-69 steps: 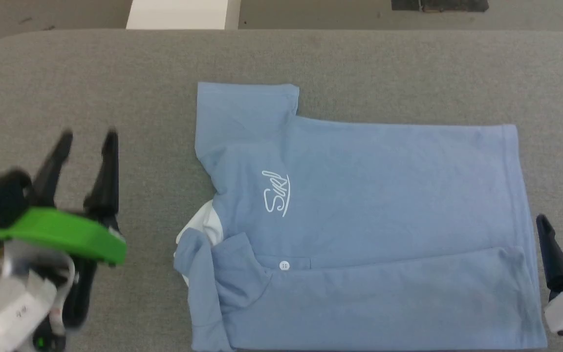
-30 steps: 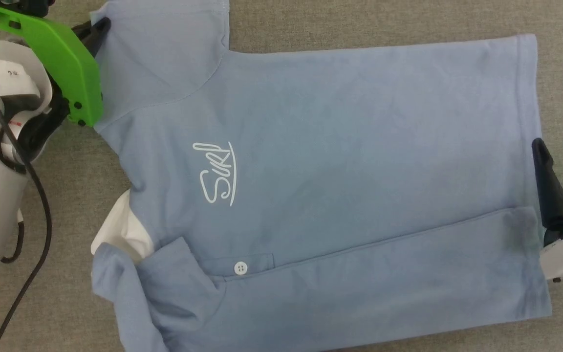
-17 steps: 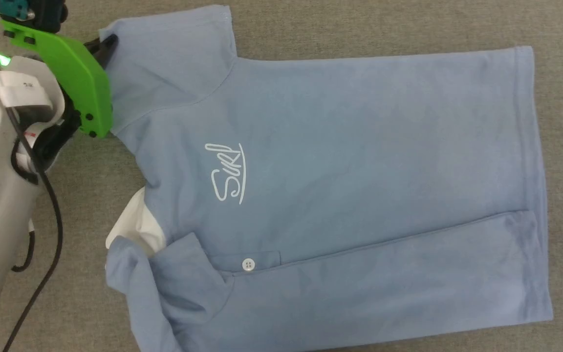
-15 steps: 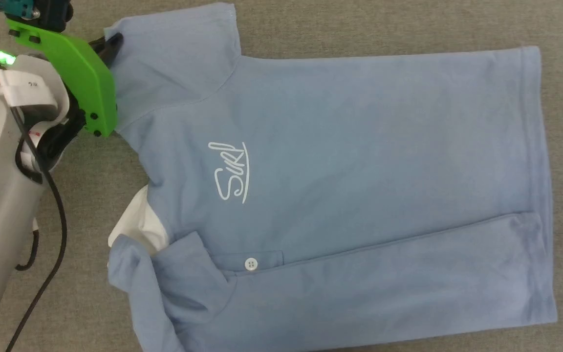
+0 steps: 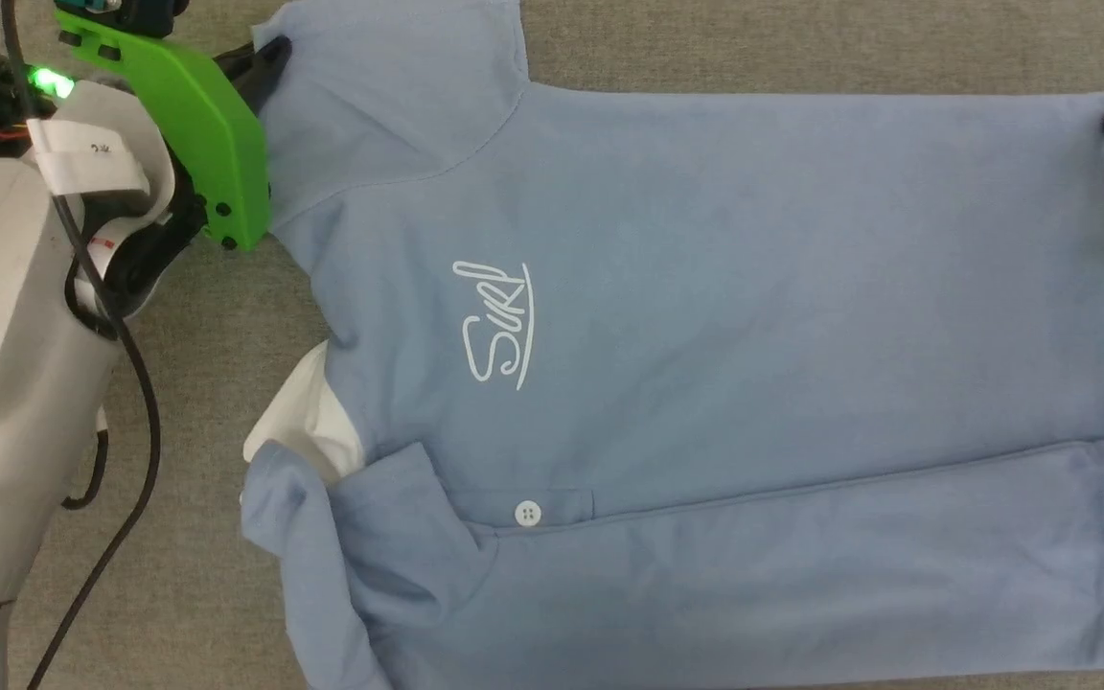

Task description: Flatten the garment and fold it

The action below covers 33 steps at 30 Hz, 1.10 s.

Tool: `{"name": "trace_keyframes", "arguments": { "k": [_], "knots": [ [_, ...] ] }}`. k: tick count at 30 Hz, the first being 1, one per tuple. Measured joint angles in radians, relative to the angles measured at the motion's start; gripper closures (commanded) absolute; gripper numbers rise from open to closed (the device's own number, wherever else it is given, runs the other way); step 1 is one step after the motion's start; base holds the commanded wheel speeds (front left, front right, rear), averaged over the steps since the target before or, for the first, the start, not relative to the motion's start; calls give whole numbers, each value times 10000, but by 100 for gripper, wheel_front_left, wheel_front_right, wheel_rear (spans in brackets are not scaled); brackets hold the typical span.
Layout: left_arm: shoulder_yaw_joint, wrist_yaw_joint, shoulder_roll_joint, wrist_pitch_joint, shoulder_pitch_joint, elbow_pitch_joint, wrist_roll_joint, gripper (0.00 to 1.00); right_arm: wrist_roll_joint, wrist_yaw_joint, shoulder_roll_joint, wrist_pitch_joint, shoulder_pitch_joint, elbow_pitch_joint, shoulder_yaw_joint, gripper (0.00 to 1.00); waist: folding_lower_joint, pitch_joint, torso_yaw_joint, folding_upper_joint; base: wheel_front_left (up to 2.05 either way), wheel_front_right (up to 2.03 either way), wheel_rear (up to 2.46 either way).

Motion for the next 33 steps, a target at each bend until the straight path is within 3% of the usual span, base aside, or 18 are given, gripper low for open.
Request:
{"name": "trace_keyframes", "arguments": {
  "k": [2,3,4,5,10,20,33],
  "knots": [
    [-4,-2,0,-2,-49,15,0,100,-90,-2,33,92,114,132,8,0,0,65,31,0,0,0,0],
    [2,-2,0,-4,-79,31,-2,100,-115,0,54,136,156,163,-6,49,0,96,43,0,0,0,0],
    [0,-4,2,-4,-104,40,-4,100,-117,0,63,192,151,157,15,85,0,121,49,0,0,0,0],
    [0,-8,4,-6,-123,48,-8,100,-115,0,65,199,139,140,36,100,-1,138,49,0,0,0,0],
    [19,-48,19,-290,-198,153,-10,100,-109,0,127,-199,47,318,167,100,0,157,-18,0,0,0,0],
    [499,-182,-56,-1664,-115,349,-261,100,121,0,-115,-2048,29,805,211,100,0,-389,-61,0,0,0,0],
    [1014,-351,370,-3344,2406,-1724,-905,100,1007,0,-263,-3866,2192,-10,23,100,-1,-1991,124,0,0,0,0]
  ]
}}
